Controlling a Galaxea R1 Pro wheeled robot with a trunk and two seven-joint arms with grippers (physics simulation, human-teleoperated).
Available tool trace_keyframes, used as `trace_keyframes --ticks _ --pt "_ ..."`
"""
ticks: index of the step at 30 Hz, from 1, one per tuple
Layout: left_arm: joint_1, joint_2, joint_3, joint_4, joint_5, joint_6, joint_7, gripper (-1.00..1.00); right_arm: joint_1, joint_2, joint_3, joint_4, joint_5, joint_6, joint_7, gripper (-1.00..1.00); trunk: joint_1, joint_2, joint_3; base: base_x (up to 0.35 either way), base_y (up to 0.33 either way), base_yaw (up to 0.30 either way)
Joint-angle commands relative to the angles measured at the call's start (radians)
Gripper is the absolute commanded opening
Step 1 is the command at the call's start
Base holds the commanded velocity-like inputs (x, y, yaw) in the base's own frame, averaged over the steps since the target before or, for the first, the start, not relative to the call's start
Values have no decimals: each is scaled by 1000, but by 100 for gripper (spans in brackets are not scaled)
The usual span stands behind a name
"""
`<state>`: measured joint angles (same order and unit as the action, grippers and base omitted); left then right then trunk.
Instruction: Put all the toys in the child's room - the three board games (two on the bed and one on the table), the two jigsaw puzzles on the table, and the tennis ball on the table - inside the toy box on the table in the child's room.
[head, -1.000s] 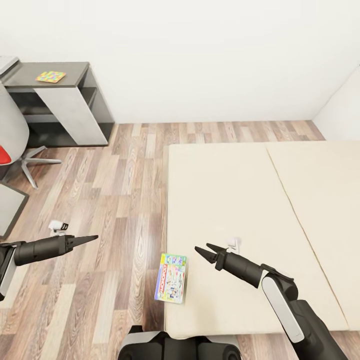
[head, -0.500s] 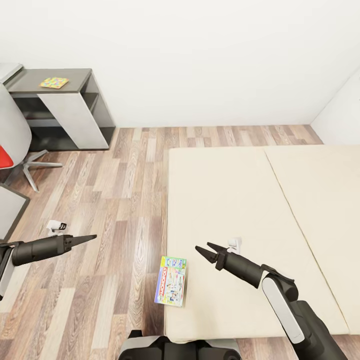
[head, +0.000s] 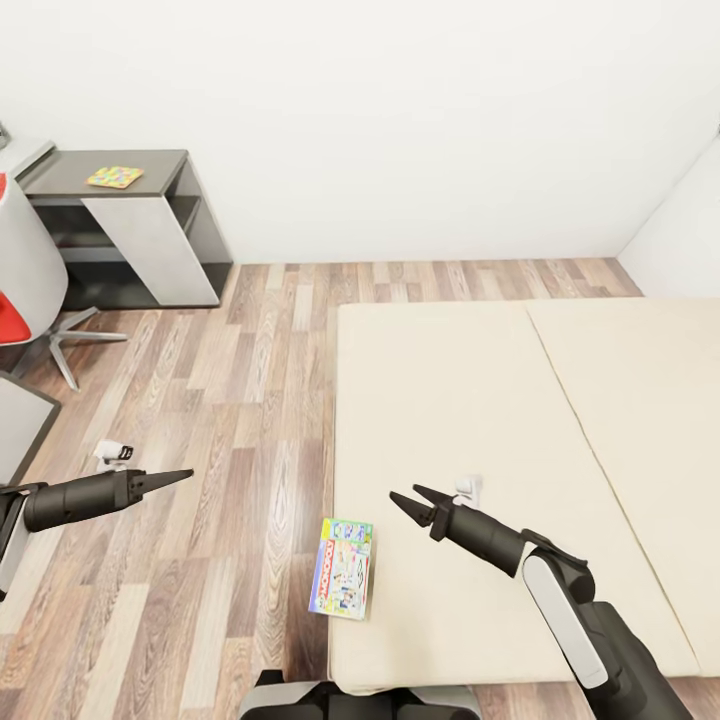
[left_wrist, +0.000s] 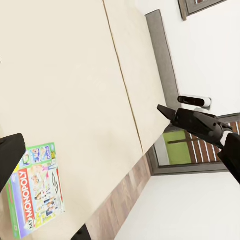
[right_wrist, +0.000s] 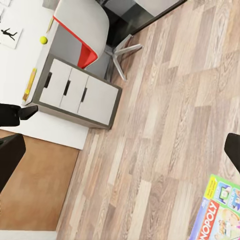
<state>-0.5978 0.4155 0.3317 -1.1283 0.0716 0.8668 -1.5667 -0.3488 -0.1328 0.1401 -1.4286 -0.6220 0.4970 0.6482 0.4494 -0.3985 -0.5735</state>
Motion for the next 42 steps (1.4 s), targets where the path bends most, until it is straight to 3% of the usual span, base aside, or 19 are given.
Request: trace_keyframes --ticks 1,30,42 --pt "0 0 0 0 -1 11 -4 100 0 1 1 -1 -9 8 -2 100 1 -2 0 0 0 0" --pt "0 -3 -1 -2 0 11 -4 100 1 3 3 0 -6 6 -3 100 1 -2 48 0 0 0" --pt "0 -2 -1 -2 0 11 -4 100 1 4 3 -1 13 6 -2 100 1 -2 67 0 0 0"
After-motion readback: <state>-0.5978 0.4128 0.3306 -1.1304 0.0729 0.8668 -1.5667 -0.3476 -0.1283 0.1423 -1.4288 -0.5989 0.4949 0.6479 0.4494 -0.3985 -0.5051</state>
